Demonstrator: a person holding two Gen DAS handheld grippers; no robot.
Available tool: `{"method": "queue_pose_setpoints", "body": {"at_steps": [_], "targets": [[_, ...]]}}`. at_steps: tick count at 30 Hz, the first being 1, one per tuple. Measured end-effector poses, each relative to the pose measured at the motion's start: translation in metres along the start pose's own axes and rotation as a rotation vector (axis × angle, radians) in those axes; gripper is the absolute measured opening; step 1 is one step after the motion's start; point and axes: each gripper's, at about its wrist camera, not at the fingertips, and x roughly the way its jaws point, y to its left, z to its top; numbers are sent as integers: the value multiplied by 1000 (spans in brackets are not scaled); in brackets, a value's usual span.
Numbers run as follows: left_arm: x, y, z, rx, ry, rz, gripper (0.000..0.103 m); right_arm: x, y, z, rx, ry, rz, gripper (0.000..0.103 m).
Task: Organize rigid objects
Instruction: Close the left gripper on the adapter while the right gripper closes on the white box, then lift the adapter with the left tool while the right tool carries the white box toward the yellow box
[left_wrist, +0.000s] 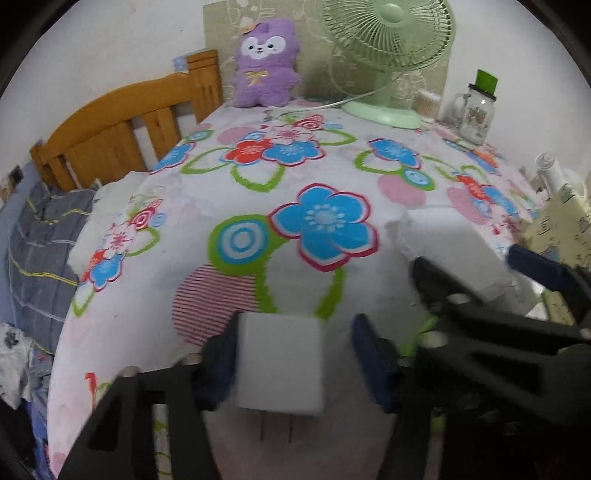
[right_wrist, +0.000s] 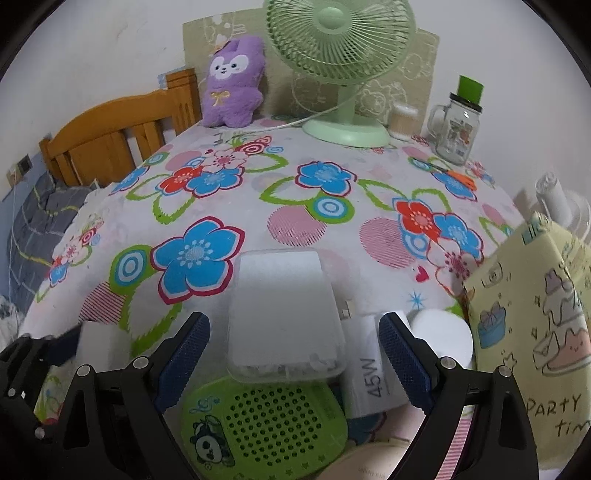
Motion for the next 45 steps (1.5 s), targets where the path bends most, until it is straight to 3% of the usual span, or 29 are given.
{"method": "queue_pose_setpoints", "body": {"at_steps": [4, 9, 23, 45], "targets": [[2, -4, 2, 18, -7, -10, 44, 4, 5, 2, -29, -8, -2, 91], [3, -5, 2, 30, -8, -11, 43, 9, 11, 5, -54, -4, 11, 63], [-6, -9, 0, 57, -13, -37, 40, -5, 6, -3, -1, 16, 53, 61], [-62, -30, -11, 92, -116, -47, 40, -72, -10, -16, 45, -69, 35, 62]]}}
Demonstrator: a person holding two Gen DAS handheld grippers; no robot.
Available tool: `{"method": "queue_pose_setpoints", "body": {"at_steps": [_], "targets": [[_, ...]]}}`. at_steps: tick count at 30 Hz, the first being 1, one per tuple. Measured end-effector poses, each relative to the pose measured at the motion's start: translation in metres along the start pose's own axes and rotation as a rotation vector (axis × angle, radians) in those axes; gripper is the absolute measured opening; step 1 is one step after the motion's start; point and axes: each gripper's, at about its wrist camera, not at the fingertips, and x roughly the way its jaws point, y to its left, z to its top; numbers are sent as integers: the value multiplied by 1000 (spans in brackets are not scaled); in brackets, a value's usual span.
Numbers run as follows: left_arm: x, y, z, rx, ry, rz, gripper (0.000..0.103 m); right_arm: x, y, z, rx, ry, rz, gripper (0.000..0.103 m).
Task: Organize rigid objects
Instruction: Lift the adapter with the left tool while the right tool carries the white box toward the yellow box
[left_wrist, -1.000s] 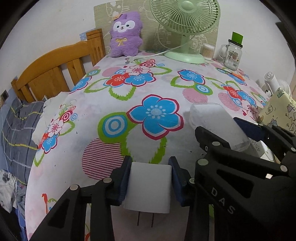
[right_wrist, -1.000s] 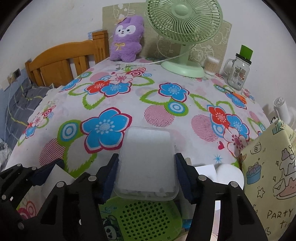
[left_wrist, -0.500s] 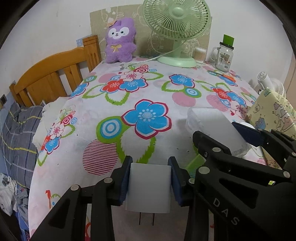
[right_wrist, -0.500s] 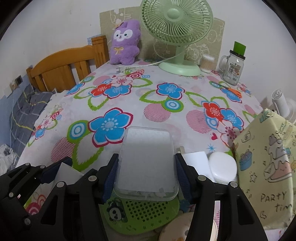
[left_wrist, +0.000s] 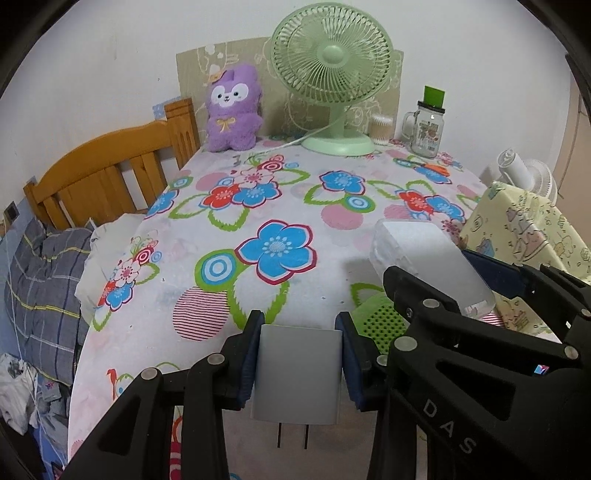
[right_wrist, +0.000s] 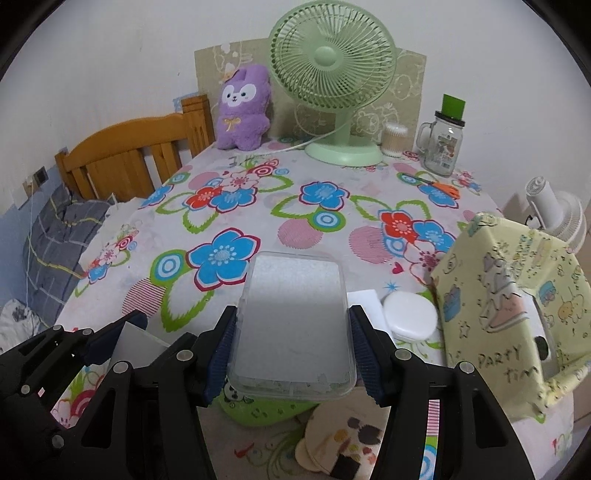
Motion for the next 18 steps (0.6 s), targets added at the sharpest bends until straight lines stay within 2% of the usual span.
{"method": "queue_pose_setpoints", "body": {"at_steps": [18], "targets": [[-42, -27, 1, 23, -59, -12, 40, -50, -23, -4, 30, -53, -18, 62]]}}
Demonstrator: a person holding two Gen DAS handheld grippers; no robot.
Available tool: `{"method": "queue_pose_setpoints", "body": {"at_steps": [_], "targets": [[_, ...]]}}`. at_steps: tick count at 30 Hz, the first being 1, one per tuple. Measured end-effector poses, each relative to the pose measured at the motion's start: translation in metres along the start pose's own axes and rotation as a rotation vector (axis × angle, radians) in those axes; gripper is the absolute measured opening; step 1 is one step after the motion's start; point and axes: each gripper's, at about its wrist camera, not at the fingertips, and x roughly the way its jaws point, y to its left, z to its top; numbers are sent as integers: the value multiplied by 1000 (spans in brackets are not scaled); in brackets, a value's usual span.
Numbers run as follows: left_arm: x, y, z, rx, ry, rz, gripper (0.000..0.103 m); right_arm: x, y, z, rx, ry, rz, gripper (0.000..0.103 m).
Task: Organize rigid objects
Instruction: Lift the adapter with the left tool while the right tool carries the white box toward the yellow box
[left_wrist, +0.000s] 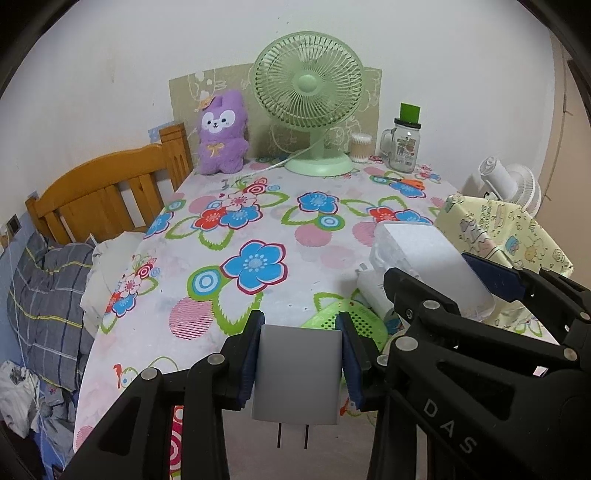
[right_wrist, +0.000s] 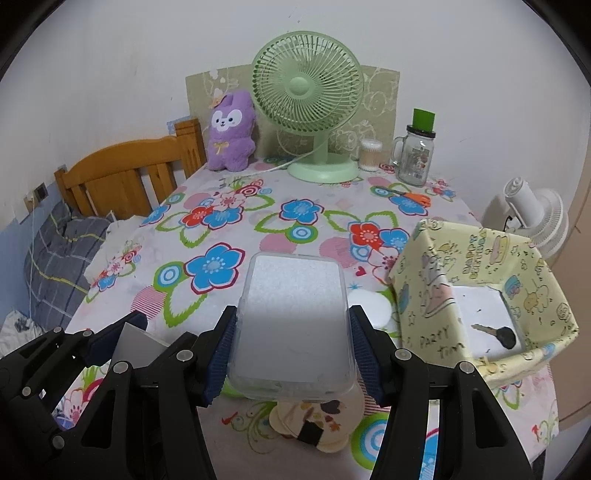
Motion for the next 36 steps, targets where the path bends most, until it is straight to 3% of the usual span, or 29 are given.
{"method": "queue_pose_setpoints", "body": {"at_steps": [36], "targets": [[-47, -65, 30, 50, -76, -19, 40, -60, -61, 18, 39, -79, -11, 62]]}}
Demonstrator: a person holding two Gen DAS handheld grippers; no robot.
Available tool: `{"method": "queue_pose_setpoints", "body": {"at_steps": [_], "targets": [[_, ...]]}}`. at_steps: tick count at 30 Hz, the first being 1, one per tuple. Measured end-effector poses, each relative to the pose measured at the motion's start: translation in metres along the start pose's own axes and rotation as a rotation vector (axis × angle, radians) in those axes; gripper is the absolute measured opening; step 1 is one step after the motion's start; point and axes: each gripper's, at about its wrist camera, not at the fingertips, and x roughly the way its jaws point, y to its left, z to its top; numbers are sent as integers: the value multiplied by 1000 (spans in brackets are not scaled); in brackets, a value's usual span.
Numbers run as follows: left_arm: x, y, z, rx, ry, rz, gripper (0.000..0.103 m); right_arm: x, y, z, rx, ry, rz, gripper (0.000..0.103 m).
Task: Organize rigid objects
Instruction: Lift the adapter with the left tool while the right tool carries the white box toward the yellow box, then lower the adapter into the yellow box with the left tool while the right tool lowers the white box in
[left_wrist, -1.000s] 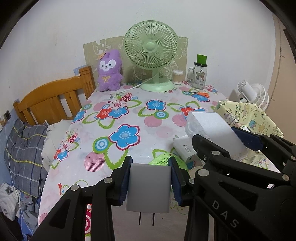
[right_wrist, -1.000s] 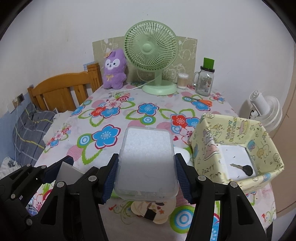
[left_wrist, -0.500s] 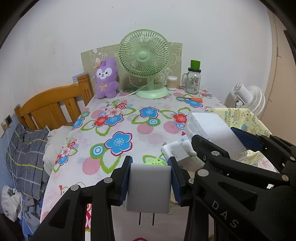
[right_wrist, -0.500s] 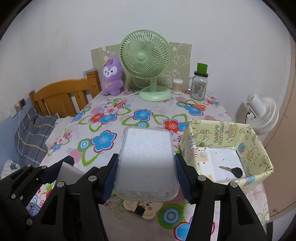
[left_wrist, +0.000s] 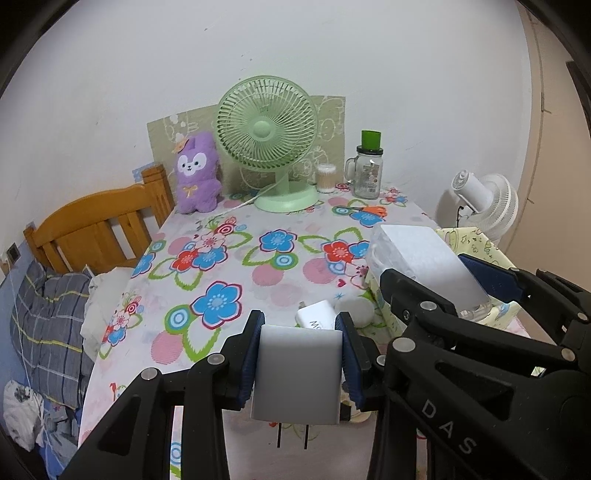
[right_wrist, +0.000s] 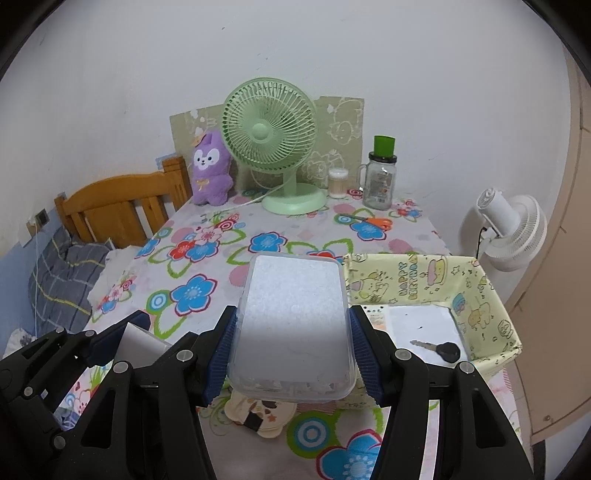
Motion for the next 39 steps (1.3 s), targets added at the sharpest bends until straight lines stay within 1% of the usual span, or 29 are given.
{"method": "queue_pose_setpoints", "body": {"at_steps": [22, 39], "targets": [[10, -47, 23, 56, -14, -52, 40, -4, -46, 11, 42, -23, -32, 62], [31, -91, 40, 94, -13, -94, 40, 6, -97, 17, 84, -22, -88, 62]]}}
